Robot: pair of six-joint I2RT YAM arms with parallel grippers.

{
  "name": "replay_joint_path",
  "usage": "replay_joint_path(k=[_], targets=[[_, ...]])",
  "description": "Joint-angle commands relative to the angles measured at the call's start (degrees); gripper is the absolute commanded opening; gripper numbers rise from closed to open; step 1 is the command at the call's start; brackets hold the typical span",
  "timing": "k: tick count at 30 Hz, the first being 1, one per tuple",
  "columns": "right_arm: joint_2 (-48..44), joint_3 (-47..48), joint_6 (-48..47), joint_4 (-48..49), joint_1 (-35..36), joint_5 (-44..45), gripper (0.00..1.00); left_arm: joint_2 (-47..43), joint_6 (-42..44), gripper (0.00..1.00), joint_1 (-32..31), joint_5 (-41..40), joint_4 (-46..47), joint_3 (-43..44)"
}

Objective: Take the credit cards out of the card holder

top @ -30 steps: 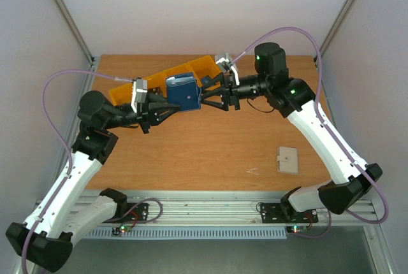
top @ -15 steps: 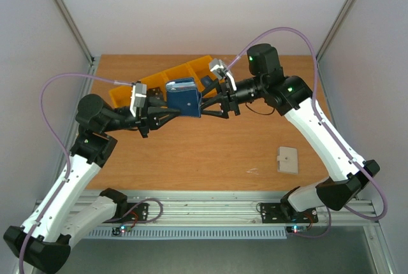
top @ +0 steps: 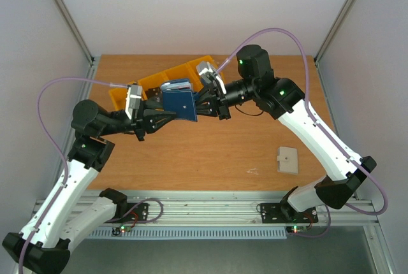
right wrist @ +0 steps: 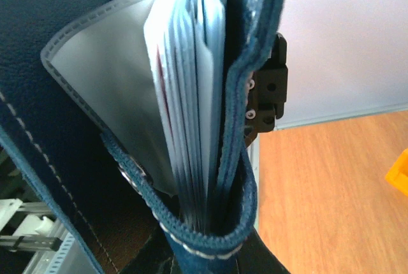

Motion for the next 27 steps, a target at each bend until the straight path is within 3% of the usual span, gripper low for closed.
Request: replay_joint_path(k=[1,3,4,8,11,15,19,23,27], targets=[[-1.01,0.90,1.81,3.36,1.18,3.52,0.01,0.74,-0.85,0.20,-0.13,-3.57,-1.47,-1.27],[-1.28,0.89,2.29,1.69,0.81,8.50,0.01,0.18,-0.16,0.57,-0.14,-10.67,-5.18,-1.55],[-1.32,0.86,2.78,0.51,0.63,12.30,0.01,-0.20,1.26,0.64,-0.06,-14.98,-7.20,-1.77],[-0.78,2.03,7.74,-5.02,1.10,34.02,0.01,-1.52,9.53,0.64,0.36,-29.90,-14.27,-2.95],[0.20,4.08,11.94,-9.16,4.11,53.33,0.01,-2.00,17.08,0.64,0.40,-32.35,-17.34,-3.48],[3.13,7.27,13.03,-14.93,9.55,74.89,0.01,-1.82,18.92,0.65,0.40,-31.24,-17.85,-4.16],[5.10,7.68,11.45,-14.07,13.31,80.75,0.01,-0.56,17.00,0.70,-0.01,-30.58,-15.95,-4.34],[8.03,10.40,11.57,-15.26,14.83,80.87,0.01,0.92,16.40,0.79,-0.53,-28.00,-15.11,-3.79],[10.18,12.32,10.61,-15.88,16.66,82.11,0.01,1.35,13.45,0.98,-0.56,-27.92,-13.68,-4.21]])
